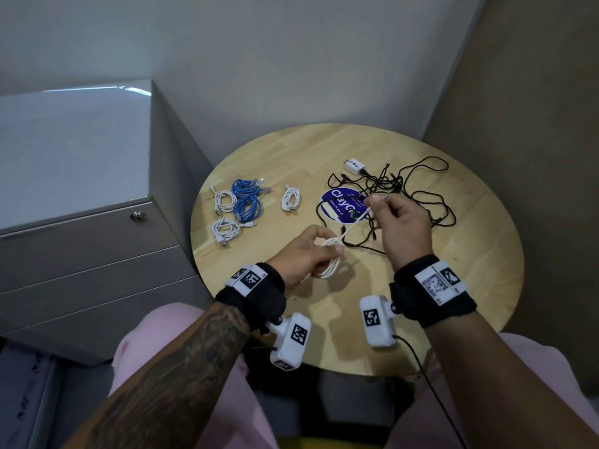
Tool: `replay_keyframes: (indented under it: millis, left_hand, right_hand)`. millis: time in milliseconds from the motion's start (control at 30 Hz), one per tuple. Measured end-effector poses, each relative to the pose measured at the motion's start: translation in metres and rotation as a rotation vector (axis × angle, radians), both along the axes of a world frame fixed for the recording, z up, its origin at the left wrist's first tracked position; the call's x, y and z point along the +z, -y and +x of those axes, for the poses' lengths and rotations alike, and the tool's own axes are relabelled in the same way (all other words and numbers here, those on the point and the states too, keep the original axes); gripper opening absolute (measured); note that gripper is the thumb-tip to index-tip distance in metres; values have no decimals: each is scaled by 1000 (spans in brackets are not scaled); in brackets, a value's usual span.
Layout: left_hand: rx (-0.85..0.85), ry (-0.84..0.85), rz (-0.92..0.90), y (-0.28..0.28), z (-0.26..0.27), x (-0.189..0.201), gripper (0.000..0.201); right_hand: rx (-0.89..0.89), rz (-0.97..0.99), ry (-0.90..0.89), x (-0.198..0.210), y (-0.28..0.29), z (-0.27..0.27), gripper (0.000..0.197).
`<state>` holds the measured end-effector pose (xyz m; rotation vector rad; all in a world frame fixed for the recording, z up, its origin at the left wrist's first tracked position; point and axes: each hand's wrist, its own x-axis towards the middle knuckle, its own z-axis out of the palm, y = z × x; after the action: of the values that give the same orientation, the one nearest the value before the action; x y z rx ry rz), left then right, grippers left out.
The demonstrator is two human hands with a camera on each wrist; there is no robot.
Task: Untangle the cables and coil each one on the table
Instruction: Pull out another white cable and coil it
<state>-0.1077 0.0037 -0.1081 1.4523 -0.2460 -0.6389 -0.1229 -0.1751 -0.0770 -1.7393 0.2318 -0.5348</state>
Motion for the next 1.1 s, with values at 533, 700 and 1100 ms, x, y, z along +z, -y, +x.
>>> replay_keyframes:
  millis: [533, 700, 1100]
  left_hand:
    - [184, 188, -112, 1, -1, 0, 21]
    - [248, 258, -40, -5, 5, -1, 24]
    - [152, 441, 155, -5, -6, -6, 29]
  right_hand:
    - [409, 95, -119, -3, 2, -13, 10]
    - [416, 48, -79, -4, -2, -12, 11]
    - [436, -426, -71, 3, -5, -21, 8]
